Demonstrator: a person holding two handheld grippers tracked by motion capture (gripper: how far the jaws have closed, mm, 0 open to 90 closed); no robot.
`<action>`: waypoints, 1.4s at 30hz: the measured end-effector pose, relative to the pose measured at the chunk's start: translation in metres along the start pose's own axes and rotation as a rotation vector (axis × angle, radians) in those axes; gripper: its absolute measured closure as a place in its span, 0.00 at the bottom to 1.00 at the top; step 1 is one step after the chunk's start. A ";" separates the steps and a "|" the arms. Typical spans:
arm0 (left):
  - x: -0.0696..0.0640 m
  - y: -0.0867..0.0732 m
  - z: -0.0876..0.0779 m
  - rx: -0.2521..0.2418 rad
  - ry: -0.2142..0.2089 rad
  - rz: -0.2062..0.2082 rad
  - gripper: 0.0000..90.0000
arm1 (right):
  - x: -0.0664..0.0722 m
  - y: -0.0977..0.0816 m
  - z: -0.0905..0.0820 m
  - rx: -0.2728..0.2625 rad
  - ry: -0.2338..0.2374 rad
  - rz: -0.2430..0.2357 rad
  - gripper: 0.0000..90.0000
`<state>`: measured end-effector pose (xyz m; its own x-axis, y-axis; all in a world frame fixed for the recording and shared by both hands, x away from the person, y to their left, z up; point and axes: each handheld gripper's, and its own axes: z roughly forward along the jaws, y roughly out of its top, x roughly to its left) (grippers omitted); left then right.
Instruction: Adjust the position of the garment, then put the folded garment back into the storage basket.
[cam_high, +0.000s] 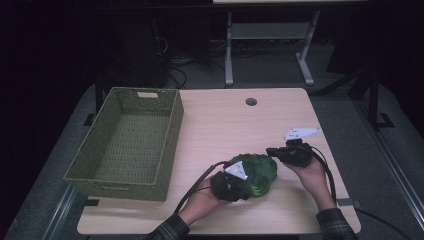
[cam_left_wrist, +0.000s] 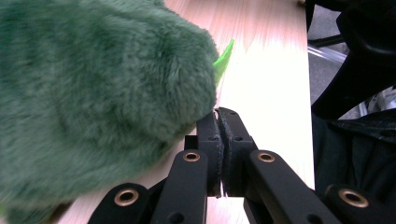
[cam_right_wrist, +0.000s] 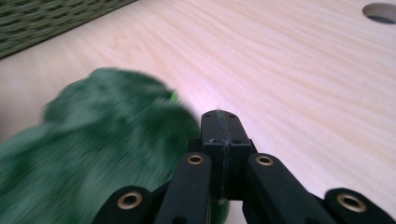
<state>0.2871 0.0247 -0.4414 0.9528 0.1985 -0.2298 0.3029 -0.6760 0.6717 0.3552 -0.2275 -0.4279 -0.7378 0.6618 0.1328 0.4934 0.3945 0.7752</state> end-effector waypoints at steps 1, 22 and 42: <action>0.000 0.001 0.003 0.000 -0.004 0.001 0.97 | -0.002 0.002 0.005 -0.008 -0.007 -0.003 1.00; 0.026 -0.010 0.006 0.019 0.080 -0.045 0.97 | 0.000 -0.010 0.036 0.092 0.056 0.024 1.00; 0.053 -0.024 -0.019 0.011 0.183 -0.088 0.97 | 0.020 -0.036 0.007 0.104 0.057 0.005 1.00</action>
<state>0.3306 0.0648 -0.4562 0.9110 0.3823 -0.1547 0.3859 -0.6579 0.6467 0.3259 -0.2239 -0.4572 -0.7585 0.6280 0.1740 0.5406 0.4573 0.7061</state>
